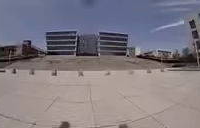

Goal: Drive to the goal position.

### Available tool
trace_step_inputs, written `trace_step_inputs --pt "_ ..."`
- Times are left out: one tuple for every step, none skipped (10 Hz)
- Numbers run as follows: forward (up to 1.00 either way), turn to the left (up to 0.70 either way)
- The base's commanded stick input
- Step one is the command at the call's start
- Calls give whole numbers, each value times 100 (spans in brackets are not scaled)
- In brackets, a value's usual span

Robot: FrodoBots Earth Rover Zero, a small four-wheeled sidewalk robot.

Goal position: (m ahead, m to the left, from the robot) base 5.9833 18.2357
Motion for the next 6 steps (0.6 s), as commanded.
trace_step_inputs --pt "70 0" --pt "70 0" --pt "70 8" --pt "70 30" --pt "70 35" --pt "70 35"
